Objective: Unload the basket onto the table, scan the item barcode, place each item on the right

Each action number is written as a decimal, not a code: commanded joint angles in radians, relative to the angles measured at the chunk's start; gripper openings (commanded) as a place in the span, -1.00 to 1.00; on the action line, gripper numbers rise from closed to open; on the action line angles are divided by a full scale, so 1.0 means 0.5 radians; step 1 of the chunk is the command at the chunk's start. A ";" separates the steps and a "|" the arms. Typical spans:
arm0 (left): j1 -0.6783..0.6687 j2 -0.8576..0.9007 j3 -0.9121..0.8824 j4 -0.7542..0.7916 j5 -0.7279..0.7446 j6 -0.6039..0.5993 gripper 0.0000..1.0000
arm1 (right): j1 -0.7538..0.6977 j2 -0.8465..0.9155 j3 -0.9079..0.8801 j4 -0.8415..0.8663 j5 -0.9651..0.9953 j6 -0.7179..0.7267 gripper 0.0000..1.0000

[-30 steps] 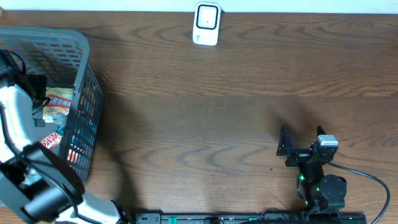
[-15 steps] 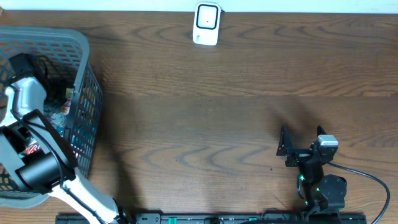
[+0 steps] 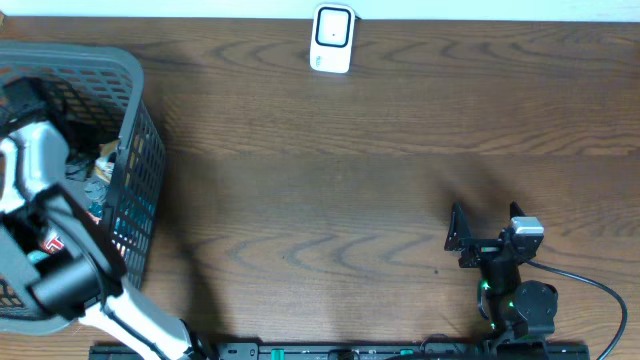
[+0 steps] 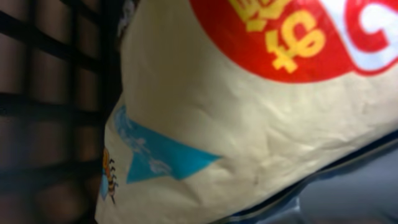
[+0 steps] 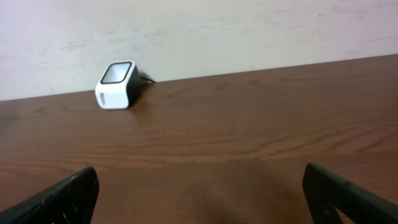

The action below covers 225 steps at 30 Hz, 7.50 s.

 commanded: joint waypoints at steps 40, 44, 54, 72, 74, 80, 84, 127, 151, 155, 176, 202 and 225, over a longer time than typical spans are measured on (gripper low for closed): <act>-2.036 -0.336 -0.024 -0.221 0.649 0.906 -0.86 | 0.006 0.001 -0.003 -0.008 0.008 -0.030 0.99; -2.138 -0.130 -0.024 -0.175 0.649 0.881 -0.86 | 0.006 0.001 -0.003 -0.008 0.008 -0.031 0.99; -2.295 0.150 -0.024 -0.092 0.650 0.830 -0.72 | 0.006 0.001 -0.003 -0.008 0.008 -0.030 0.99; -2.225 -0.286 0.111 -0.055 0.649 0.830 -0.85 | 0.006 0.001 -0.003 -0.008 0.008 -0.030 0.99; -2.250 -0.273 0.081 -0.047 0.649 0.830 -0.85 | 0.006 0.001 -0.003 -0.008 0.008 -0.030 0.98; -2.305 -0.160 -0.016 -0.048 0.649 0.829 -0.85 | 0.006 0.001 -0.003 -0.008 0.008 -0.030 0.98; -2.306 -0.018 -0.082 -0.041 0.490 0.742 -0.85 | 0.006 0.001 -0.003 -0.008 0.008 -0.030 0.98; -2.318 0.169 -0.112 0.011 -0.256 0.422 -0.66 | 0.006 0.001 -0.003 -0.008 0.008 -0.031 0.98; -2.344 -0.204 -0.130 -0.237 -0.005 0.427 -0.67 | 0.006 0.001 -0.003 -0.008 0.008 -0.030 0.99; -2.346 -0.144 -0.389 -0.113 0.024 0.260 -0.67 | 0.006 0.001 -0.003 -0.008 0.008 -0.031 0.99; -2.455 -0.517 -0.552 0.079 0.414 0.695 -0.67 | 0.006 0.001 -0.003 -0.008 0.008 -0.030 0.98; -2.876 -0.135 -0.635 -0.270 0.380 0.884 -0.67 | 0.006 0.001 -0.003 -0.008 0.008 -0.031 0.99; -2.797 -0.144 -0.601 -0.249 -0.305 1.152 -0.66 | 0.006 0.001 -0.003 -0.008 0.008 -0.030 0.99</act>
